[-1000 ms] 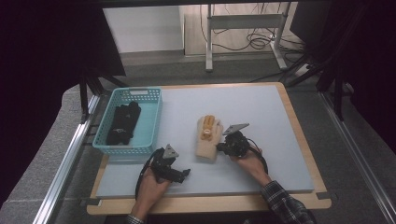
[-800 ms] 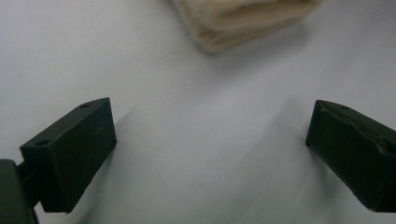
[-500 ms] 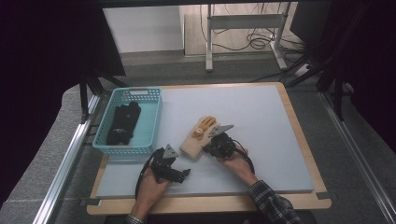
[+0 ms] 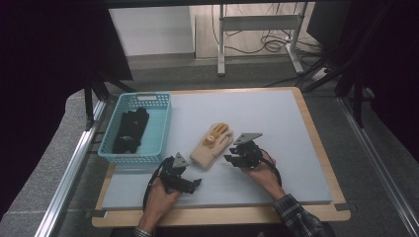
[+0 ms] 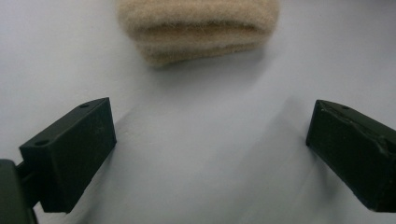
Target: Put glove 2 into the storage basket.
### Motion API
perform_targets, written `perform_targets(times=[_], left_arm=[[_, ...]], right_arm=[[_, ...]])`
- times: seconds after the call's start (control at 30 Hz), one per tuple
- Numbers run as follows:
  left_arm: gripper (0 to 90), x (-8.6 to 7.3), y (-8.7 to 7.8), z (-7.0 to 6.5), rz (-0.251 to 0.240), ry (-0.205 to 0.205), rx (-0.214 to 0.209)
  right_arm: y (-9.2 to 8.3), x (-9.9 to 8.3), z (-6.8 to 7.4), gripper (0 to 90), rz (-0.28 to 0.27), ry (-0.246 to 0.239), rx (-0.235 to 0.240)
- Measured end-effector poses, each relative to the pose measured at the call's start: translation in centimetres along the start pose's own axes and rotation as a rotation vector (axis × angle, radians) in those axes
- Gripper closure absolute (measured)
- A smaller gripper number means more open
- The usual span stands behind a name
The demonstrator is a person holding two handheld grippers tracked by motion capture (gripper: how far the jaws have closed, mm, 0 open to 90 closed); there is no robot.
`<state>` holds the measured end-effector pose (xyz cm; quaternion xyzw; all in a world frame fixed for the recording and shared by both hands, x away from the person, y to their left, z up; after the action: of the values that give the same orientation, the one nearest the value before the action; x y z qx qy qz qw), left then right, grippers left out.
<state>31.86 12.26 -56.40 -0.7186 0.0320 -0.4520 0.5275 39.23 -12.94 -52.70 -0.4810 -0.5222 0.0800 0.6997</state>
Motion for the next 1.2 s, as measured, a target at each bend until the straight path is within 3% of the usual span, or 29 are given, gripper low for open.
perform_targets(times=[0.2,0.47,0.8,0.93,1.2], left_arm=[[1.6,0.0,0.0,0.0,0.001,0.0,0.001],[1.3,0.0,0.0,0.0,0.002,-0.002,0.003],[1.5,0.0,0.0,0.0,0.002,-0.006,0.0],[1.5,0.0,0.0,-0.1,0.005,-0.012,-0.001],[1.7,0.1,0.0,0.0,0.002,-0.008,-0.001]], right_arm=[[-2.0,-1.5,-1.1,32.9,-0.012,0.019,-0.048],[-4.7,-4.0,-2.7,18.4,-0.035,0.07,-0.098],[-6.3,-7.1,-4.2,10.5,-0.016,0.131,-0.144],[-6.4,-8.7,-5.1,8.8,0.007,0.161,-0.177],[-6.1,-9.8,-5.7,7.9,0.028,0.176,-0.195]])
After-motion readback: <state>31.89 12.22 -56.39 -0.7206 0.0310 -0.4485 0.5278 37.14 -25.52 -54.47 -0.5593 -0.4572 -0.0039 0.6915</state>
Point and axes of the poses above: each handheld gripper's, and its own axes: y roughly forward along the jaws, x roughly out of its top, z roughly to its left, the point moved 2 cm from there along y, roughly forward along the jaws, and after that the axes turned 6 degrees about z, right-handed, at the moved point
